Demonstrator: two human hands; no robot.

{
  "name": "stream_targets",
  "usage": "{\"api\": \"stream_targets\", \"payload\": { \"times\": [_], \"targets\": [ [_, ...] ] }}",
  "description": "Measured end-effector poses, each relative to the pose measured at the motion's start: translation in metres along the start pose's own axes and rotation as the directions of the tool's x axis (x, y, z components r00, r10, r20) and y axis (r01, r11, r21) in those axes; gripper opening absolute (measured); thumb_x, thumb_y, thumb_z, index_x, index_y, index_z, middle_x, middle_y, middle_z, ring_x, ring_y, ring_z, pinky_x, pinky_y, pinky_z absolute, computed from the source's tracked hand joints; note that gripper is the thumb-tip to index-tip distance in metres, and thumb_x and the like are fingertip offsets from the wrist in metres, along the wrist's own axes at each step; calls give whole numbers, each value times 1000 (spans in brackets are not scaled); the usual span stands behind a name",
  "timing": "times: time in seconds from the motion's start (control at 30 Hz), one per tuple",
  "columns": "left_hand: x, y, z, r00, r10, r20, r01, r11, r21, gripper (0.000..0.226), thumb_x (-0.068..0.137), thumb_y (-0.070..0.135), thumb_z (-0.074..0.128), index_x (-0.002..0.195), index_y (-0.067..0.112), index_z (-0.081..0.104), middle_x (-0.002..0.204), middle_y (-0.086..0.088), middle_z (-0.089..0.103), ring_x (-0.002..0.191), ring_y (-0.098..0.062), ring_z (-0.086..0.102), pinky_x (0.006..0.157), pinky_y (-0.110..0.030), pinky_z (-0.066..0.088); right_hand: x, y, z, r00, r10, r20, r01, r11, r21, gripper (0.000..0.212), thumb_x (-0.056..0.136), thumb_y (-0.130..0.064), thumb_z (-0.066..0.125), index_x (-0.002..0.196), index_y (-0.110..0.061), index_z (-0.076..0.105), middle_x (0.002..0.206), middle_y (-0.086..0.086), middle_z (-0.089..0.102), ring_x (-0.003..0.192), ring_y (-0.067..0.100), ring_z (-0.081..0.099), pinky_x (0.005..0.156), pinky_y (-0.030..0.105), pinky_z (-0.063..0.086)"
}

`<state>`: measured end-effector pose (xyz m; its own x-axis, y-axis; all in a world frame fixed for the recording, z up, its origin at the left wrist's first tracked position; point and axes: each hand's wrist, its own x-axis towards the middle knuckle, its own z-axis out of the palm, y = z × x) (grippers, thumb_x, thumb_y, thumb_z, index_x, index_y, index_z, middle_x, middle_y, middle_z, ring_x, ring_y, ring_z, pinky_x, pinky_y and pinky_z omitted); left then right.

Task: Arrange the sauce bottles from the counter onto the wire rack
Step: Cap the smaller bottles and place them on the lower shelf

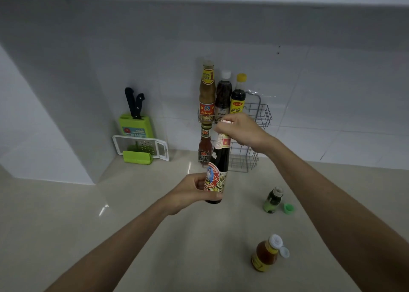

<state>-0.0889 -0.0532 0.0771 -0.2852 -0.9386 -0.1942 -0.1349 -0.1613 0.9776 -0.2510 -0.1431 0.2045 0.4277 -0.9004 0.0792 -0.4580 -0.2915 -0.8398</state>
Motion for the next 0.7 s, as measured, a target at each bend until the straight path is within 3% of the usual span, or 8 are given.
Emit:
{"api": "stream_targets", "payload": {
  "times": [0.1,0.2,0.27,0.43,0.5,0.57,0.63,0.7],
  "targets": [
    [10,-4,5,994,6,-107,-5,1000,8,39,71,6,83,108,9,70,99,-7,76,90,-16,71,83,-26,57,-4,10,10,995,57,-83,-49,994,96,25,86,-39,67,89,-14,64,67,-4,62,39,-4,47,36,8,30],
    [21,-13,9,959,-14,-284,19,1000,15,39,61,16,90,96,15,72,88,-2,77,80,-17,73,75,-29,60,-16,37,28,992,110,-58,-110,994,14,48,77,-51,73,110,-24,53,85,-11,61,63,-1,58,43,8,39],
    [30,-19,7,930,-20,-367,61,993,101,48,51,32,92,93,19,71,85,0,77,80,-17,74,77,-34,62,-24,56,43,989,134,-66,-134,991,2,58,70,-52,78,114,-26,50,92,-12,62,76,7,64,46,19,50],
    [50,-30,10,920,-19,-392,123,963,241,53,51,37,92,96,22,68,86,7,75,77,-5,72,71,-19,58,-12,94,60,972,176,-158,-166,983,76,54,66,-34,85,107,-27,50,92,-19,58,84,16,66,59,43,61],
    [62,-36,5,942,-39,-332,121,966,230,55,54,34,92,101,21,68,92,8,75,86,-8,71,76,-16,55,-2,108,58,973,162,-164,-153,986,61,55,64,-35,85,107,-30,52,91,-21,59,90,17,66,68,46,61],
    [80,-40,-7,969,-75,-237,117,979,167,66,59,20,91,119,17,63,115,7,70,111,-12,66,93,-19,50,11,121,53,967,154,-203,-147,988,49,57,64,-32,85,112,-25,54,92,-21,60,92,15,64,75,43,59],
    [99,-40,-24,973,-119,-198,150,978,148,83,66,12,87,139,14,47,136,10,50,130,-9,47,107,-23,39,26,132,50,957,135,-256,-133,991,24,57,68,-23,84,116,-19,54,93,-13,62,90,14,62,75,32,56],
    [118,-36,-41,962,-127,-240,174,967,186,89,71,14,83,147,15,36,145,6,43,137,-10,38,106,-21,32,41,141,47,945,143,-294,-135,990,47,54,71,-15,83,116,-17,54,94,-10,62,85,10,63,71,18,54]
  ]
}}
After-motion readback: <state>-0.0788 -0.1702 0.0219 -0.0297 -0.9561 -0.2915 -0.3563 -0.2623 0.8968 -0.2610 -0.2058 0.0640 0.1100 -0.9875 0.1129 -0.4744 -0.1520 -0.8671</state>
